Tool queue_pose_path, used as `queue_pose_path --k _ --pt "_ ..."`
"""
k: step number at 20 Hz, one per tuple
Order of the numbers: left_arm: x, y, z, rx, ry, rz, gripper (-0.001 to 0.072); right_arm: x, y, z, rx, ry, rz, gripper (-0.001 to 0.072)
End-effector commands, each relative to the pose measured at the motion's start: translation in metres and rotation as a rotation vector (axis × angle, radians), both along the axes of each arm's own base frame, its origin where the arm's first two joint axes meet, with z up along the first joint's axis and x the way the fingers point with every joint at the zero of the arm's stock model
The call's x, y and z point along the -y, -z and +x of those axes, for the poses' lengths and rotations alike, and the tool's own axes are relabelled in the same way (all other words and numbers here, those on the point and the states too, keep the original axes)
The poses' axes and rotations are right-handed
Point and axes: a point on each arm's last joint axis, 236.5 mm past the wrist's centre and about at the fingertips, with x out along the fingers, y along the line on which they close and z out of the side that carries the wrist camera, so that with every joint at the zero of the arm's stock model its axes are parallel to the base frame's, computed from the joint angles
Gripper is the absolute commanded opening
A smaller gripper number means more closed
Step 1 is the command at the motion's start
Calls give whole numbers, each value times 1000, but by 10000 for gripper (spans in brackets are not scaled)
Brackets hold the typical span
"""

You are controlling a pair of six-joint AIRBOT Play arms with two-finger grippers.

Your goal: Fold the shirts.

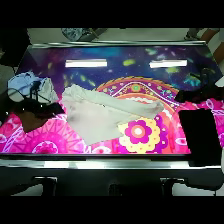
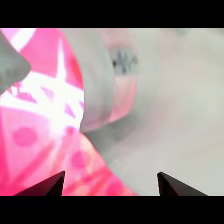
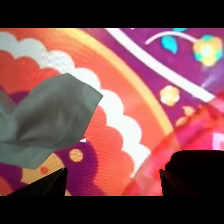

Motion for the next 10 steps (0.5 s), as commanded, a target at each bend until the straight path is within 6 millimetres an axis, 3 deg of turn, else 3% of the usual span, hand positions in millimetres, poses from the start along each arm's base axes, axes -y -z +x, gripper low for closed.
queue_pose_path --k 1,5,10 --pt "48 40 -64 -148 12 -164 714 -23 38 -31 -188 -133 125 701" --pt "91 58 -77 -151 -5 -241 714 -53 59 -25 -218 -164 236 702" --pt "121 72 -79 -154 10 -214 701 -80 77 -44 -306 -240 263 703"
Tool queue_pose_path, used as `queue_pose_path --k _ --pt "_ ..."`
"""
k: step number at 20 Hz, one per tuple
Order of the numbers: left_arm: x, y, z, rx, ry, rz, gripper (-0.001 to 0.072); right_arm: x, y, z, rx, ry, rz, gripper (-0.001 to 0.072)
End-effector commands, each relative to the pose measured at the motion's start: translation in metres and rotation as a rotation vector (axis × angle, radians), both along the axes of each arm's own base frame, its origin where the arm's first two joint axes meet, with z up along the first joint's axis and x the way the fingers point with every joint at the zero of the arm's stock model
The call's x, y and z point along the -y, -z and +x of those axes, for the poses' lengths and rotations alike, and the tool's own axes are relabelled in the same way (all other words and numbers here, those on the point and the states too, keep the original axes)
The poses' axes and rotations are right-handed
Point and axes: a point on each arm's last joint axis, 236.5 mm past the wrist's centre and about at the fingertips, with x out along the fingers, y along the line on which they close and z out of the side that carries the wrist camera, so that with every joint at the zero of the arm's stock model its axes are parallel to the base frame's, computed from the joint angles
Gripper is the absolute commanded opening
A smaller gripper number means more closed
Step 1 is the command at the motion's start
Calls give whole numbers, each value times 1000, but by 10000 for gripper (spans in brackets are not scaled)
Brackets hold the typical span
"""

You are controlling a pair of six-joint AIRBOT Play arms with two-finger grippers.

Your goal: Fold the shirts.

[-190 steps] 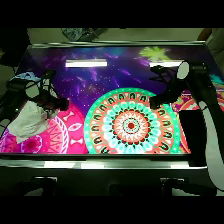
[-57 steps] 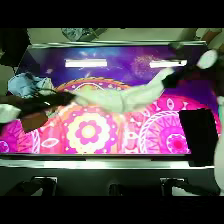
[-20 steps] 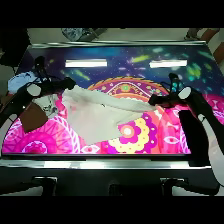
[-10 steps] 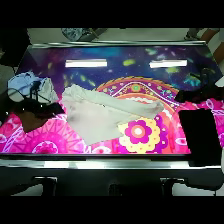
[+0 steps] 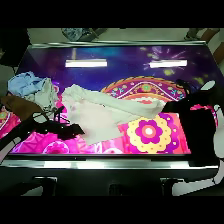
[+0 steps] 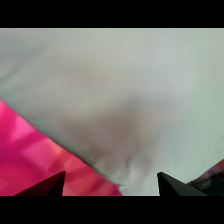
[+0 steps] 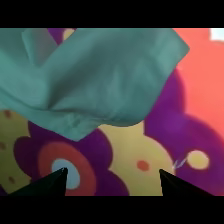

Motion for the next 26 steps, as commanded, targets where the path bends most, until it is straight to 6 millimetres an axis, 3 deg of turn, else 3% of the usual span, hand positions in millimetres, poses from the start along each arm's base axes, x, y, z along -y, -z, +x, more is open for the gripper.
queue_pose_path --k 1,2,5,6,10,14,15,17,20,22,23,24,26 --pt "18 14 5 6 -52 14 622 -28 17 -20 -78 -66 51 703" --pt "19 16 11 18 -84 23 518 -36 24 -26 -92 -80 63 704" --pt "17 17 26 64 -137 34 95 -55 40 -27 -79 -79 73 706" --pt "17 16 27 69 -132 35 35 -59 43 -20 -53 -60 69 707" --pt "18 11 27 95 -103 32 35 -65 47 13 40 46 42 707" --pt "18 6 29 111 -103 29 35 -79 48 26 73 83 19 682" --pt "18 6 29 112 -103 29 35 -82 49 28 80 84 5 557" --pt "18 6 29 117 -98 30 35 -88 50 30 85 84 -8 43" --pt "14 -8 38 193 -56 32 32 -87 35 30 115 58 -5 41" --pt "-2 -47 66 337 -50 63 31 -78 -5 36 226 13 -27 41" --pt "-15 -83 86 452 -57 91 31 -72 -37 42 315 -1 -50 41" --pt "-30 -127 104 575 -76 117 31 -63 -76 48 410 3 -78 41" --pt "-66 -249 130 866 -164 152 31 -40 -171 53 636 48 -141 42"
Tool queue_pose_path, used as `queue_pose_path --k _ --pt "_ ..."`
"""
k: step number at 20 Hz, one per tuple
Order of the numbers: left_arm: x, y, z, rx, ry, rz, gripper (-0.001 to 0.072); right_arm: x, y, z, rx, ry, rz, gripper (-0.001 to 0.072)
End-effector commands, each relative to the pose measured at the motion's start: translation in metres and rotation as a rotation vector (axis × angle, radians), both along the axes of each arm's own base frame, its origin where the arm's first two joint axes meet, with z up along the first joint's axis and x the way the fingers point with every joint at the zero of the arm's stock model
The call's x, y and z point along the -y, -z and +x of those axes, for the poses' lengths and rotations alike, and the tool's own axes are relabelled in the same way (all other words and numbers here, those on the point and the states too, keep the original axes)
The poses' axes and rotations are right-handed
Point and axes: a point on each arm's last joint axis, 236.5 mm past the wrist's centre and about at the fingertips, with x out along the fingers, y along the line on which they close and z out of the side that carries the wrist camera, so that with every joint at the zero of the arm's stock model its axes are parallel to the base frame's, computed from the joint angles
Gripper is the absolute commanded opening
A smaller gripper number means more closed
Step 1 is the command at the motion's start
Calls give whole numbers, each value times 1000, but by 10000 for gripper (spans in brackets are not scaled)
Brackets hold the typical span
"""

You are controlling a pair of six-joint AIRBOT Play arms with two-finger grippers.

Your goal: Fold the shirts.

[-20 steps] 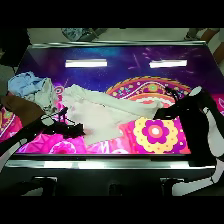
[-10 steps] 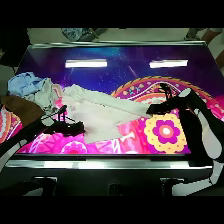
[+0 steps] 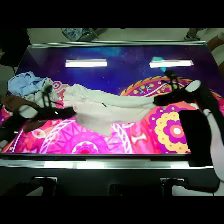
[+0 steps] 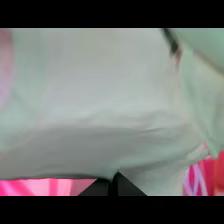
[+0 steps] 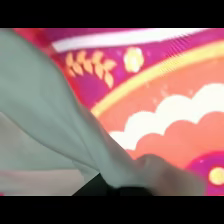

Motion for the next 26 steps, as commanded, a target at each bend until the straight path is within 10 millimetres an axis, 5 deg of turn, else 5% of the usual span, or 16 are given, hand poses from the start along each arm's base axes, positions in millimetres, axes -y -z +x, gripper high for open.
queue_pose_path --k 1,3,5,8,12,15,18,20,23,26 --pt "-62 -194 23 474 -123 77 31 37 -148 -1 360 60 -110 43" --pt "-98 -325 -9 768 -229 106 31 62 -246 -32 570 158 -171 43" --pt "-119 -411 -57 970 -315 146 31 73 -313 -79 706 257 -192 42" --pt "-110 -460 -108 1091 -347 80 31 43 -356 -137 796 253 -126 43" --pt "-96 -478 -144 1164 -326 61 31 31 -388 -189 904 253 -153 42" --pt "-91 -449 -139 1054 -284 105 31 39 -342 -212 701 256 -218 42" --pt "-85 -366 -116 779 -206 120 31 47 -250 -242 287 177 -288 43" --pt "-83 -322 -104 678 -170 128 31 49 -209 -253 122 133 -291 42" --pt "-79 -257 -79 515 -131 105 31 50 -161 -246 -5 159 -238 42" --pt "-63 -157 -31 301 -62 78 31 57 -92 -203 -88 188 -182 42"
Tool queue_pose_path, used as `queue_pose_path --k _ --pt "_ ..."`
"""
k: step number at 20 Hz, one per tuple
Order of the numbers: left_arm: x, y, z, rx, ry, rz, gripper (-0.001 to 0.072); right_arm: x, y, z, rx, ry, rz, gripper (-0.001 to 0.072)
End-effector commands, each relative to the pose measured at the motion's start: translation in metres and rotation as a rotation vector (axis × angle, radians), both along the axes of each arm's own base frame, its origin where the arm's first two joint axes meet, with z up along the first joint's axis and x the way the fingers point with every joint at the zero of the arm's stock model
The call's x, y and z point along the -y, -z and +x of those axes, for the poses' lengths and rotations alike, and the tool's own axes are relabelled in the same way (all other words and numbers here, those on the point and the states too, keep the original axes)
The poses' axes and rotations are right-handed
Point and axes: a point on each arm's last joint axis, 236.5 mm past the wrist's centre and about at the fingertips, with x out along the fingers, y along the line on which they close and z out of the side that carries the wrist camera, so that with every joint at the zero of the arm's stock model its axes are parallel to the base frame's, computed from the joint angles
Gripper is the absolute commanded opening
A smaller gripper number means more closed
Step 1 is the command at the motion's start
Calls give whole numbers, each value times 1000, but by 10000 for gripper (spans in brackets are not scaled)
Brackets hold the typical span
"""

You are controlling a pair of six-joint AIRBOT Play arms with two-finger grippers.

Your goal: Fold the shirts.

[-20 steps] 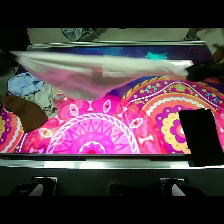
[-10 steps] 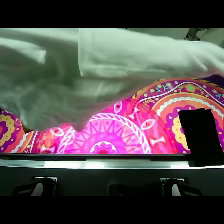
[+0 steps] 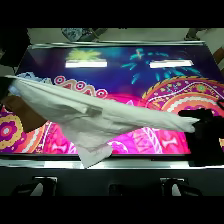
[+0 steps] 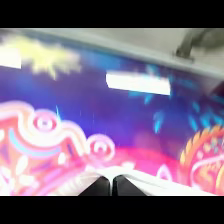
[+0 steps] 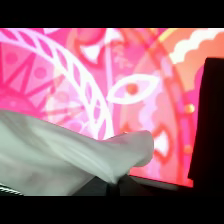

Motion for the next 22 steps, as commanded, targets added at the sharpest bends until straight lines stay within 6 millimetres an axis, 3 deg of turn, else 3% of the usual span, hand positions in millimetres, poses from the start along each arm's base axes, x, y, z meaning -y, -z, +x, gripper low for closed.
queue_pose_path --k 1,5,6,9,10,11,12,13,14,16,17,18,20,22 --pt "21 106 50 -181 73 6 31 8 74 46 -63 61 69 42" --pt "32 186 142 -198 13 9 33 24 132 167 85 225 223 43" --pt "32 211 159 -223 -9 -2 33 27 149 189 106 280 272 43" --pt "44 269 179 -347 -37 -118 34 19 193 233 118 433 472 43" --pt "49 280 180 -377 -44 -157 35 11 202 239 115 437 503 44" --pt "53 285 181 -394 -50 -191 51 4 206 244 119 428 521 96" --pt "53 284 181 -394 -50 -198 233 2 203 248 139 399 517 324" --pt "50 277 180 -392 -41 -194 609 -5 191 251 163 320 506 551" --pt "42 269 176 -408 -20 -179 708 -9 175 251 185 224 482 575" --pt "14 260 153 -504 34 -116 708 -21 138 239 180 46 472 608" --pt "-3 263 133 -587 49 -92 708 -30 129 225 132 -35 468 665" --pt "-18 271 111 -678 50 -75 707 -43 130 208 67 -102 481 704" --pt "-35 298 61 -859 70 -44 707 -71 152 170 -106 -214 500 708" --pt "-29 325 16 -972 91 -66 707 -90 174 151 -200 -282 464 708"
